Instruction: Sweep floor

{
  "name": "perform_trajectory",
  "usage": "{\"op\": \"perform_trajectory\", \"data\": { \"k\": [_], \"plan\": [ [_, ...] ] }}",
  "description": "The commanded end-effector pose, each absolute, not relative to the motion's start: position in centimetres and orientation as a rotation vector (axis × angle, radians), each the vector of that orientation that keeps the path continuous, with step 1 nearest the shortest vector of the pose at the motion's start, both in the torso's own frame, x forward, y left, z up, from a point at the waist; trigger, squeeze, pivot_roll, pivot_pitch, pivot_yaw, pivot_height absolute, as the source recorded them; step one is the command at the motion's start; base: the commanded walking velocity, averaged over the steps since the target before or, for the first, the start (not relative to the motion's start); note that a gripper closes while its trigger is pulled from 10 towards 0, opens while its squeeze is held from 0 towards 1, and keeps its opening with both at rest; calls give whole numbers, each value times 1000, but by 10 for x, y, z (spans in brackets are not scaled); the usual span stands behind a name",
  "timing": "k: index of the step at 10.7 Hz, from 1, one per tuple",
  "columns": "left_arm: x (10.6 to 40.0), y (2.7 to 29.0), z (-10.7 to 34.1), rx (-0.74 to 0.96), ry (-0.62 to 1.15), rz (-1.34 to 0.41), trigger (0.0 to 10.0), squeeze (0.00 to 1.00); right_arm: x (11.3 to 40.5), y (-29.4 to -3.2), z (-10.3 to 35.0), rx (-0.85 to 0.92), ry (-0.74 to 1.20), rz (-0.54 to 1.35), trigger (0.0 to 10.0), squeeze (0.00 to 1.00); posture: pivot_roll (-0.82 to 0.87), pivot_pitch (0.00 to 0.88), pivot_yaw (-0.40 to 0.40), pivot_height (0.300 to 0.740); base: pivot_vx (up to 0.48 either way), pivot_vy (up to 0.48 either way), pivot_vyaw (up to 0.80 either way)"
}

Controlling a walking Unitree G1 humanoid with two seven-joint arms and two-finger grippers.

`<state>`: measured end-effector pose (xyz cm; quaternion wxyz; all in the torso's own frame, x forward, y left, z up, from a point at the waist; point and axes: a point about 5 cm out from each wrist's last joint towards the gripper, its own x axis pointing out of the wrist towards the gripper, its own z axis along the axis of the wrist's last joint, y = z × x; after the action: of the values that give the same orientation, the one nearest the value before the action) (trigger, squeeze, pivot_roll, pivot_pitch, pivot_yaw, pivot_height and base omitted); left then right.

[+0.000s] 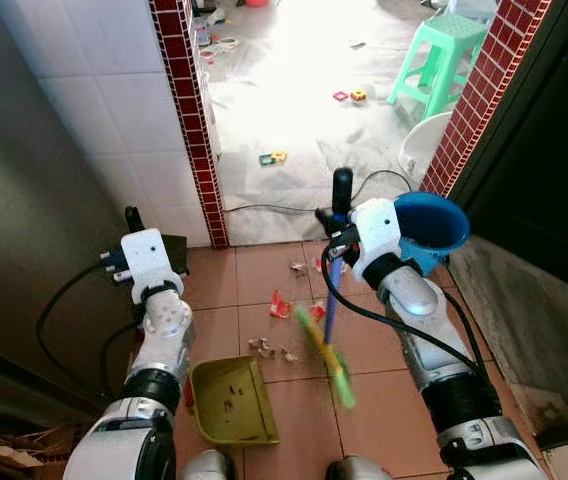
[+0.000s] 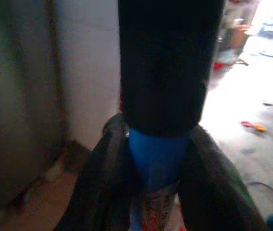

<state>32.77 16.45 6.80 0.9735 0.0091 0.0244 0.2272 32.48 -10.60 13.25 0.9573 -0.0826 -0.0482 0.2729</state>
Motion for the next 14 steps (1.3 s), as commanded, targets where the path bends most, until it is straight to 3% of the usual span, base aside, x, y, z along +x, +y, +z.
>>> {"op": "perform_trajectory", "data": {
  "k": [1, 6, 9, 11, 12, 14],
  "plan": [
    [327, 158, 61, 17, 94, 445, 10000, 0, 320, -96, 142, -143, -122, 639, 10000, 0, -137, 72, 34, 740, 0, 0, 0],
    [331, 159, 63, 3, 94, 437, 10000, 0, 315, -81, 174, 127, -111, 768, 10000, 0, -141, 69, 36, 740, 0, 0, 0],
    [330, 157, 61, 3, 102, 435, 10000, 0, 325, -94, 198, 319, -136, 705, 10000, 0, -144, 69, 39, 740, 0, 0, 0],
    [331, 158, 63, -2, 98, 435, 10000, 0, 331, -106, 203, 218, -181, 614, 10000, 0, -140, 72, 43, 740, 0, 0, 0],
    [332, 158, 63, -5, 105, 421, 10000, 0, 335, -114, 208, 31, -261, 532, 10000, 0, -139, 72, 47, 740, 0, 0, 0],
    [337, 149, 75, -98, 30, 326, 10000, 0, 336, -123, 200, -90, -271, 439, 10000, 0, -134, 73, 51, 740, 0, 0, 0]
  ]
}}
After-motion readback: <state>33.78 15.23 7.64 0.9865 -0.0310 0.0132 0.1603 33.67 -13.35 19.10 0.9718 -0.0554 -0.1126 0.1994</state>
